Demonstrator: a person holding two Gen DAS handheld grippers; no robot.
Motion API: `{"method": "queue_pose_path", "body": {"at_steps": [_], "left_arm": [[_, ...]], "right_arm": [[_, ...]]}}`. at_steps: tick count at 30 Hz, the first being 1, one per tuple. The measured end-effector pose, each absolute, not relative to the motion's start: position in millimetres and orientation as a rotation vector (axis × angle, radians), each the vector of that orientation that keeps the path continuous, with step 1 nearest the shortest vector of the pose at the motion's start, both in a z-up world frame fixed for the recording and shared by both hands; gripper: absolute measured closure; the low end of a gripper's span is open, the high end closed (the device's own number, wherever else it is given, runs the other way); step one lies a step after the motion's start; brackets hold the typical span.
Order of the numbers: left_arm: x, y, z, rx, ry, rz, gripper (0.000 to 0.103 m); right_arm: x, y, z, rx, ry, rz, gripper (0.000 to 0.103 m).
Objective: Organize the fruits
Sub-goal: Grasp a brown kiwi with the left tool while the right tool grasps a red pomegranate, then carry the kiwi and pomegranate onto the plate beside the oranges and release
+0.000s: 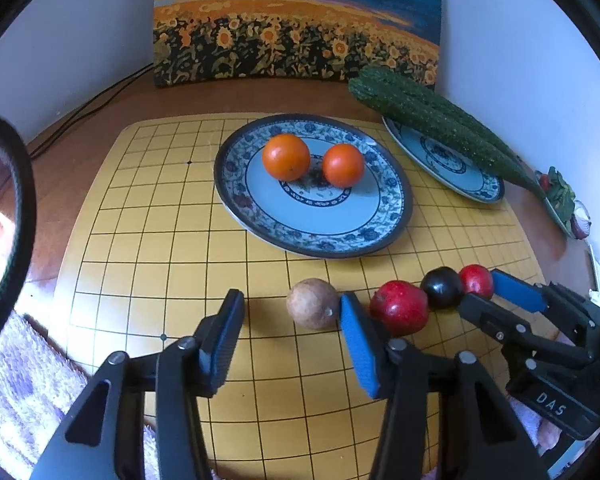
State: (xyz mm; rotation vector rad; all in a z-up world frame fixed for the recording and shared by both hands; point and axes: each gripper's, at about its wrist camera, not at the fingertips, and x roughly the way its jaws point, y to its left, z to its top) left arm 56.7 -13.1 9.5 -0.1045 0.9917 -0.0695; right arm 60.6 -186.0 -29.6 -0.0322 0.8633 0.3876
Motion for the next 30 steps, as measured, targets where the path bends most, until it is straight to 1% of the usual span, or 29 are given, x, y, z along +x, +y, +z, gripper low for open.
{"method": "queue_pose_path", "body": {"at_steps": [1, 3, 5, 6, 7, 13, 30], "left_arm": [[57, -13, 10, -0.103, 0.991, -0.072, 0.057], [58, -15, 9, -0.099, 0.99, -0.08, 0.066], [59, -17, 9, -0.099, 0.992, -0.09, 0.071], [60, -18, 9, -0.1, 0.992, -0.095, 0.075], [60, -17, 9, -0.103, 0.993, -0.101, 0.075], [58, -12, 10, -0.135, 0.994, -0.116, 0.075], [55, -3, 37, -0.136, 0.927, -0.101, 0.075]], "right_arm": [[61, -186, -29, -0.033, 0.858, 0.393, 0.06], [60, -185, -29, -0.034, 0.852, 0.401, 0.063], [61, -185, -29, -0.027, 0.845, 0.41, 0.065], [61, -185, -29, -0.023, 0.844, 0.415, 0.068], [61, -186, -29, -0.015, 0.841, 0.426, 0.07], [59, -188, -28, -0.003, 0.829, 0.429, 0.07], [49, -181, 4, -0.005, 0.765, 0.455, 0.07]]}}
